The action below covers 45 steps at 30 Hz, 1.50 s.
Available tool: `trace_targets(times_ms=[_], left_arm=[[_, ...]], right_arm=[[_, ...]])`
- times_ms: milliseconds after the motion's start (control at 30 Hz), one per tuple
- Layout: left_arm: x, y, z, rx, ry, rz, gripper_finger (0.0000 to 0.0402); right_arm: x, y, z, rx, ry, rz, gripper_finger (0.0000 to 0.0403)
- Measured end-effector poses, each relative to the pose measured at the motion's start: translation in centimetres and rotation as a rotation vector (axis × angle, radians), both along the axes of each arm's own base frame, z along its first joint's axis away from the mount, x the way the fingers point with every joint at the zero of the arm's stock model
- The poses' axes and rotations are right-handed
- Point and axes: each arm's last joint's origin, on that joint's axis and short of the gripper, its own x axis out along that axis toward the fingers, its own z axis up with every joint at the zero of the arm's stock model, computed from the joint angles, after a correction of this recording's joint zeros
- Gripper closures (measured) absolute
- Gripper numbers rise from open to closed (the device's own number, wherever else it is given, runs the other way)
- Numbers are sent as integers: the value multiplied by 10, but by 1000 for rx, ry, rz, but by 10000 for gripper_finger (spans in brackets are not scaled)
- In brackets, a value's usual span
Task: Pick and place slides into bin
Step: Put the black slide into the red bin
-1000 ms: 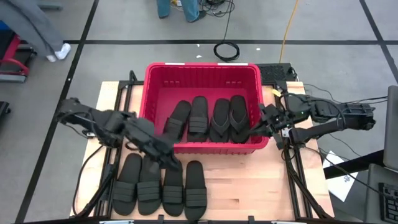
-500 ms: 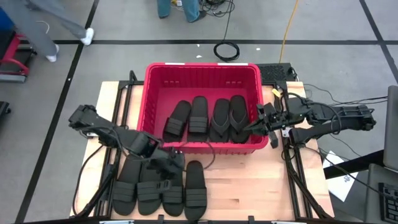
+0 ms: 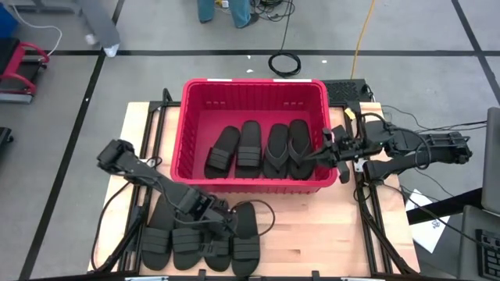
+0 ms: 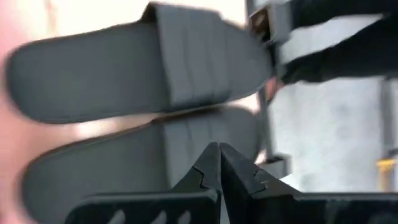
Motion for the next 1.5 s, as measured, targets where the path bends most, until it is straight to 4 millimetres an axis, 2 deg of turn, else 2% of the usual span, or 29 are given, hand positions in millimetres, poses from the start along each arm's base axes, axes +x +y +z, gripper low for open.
trace_targets(times_ms=[167, 300, 533, 667, 833, 967, 1200, 1300, 1500], left_arm=[[26, -3, -1, -152, -124, 38, 399], [49, -5, -6, -169, -278, 64, 399], [70, 4, -35, -158, -239, 132, 395], [73, -1, -48, -170, -201, 102, 366], [71, -4, -50, -141, -210, 60, 297], [67, 2, -52, -94, -164, 92, 236], [63, 11, -56, -108, -49, 83, 145], [62, 11, -55, -136, -47, 27, 127], [69, 12, -76, -149, 10, 1, 132]], right_arm=[[-1, 4, 0, 40, 10, 131, 403], [-2, 6, 0, 52, 15, 231, 403], [-3, 7, -1, 7, 4, 275, 403], [-3, 8, -1, 26, 13, 302, 403], [-4, 9, -1, 89, 35, 340, 403], [-5, 10, 0, 99, 32, 360, 403], [-5, 10, 0, 99, 32, 360, 403], [-5, 10, 0, 99, 32, 360, 403], [-4, 10, -1, 99, 36, 354, 403]])
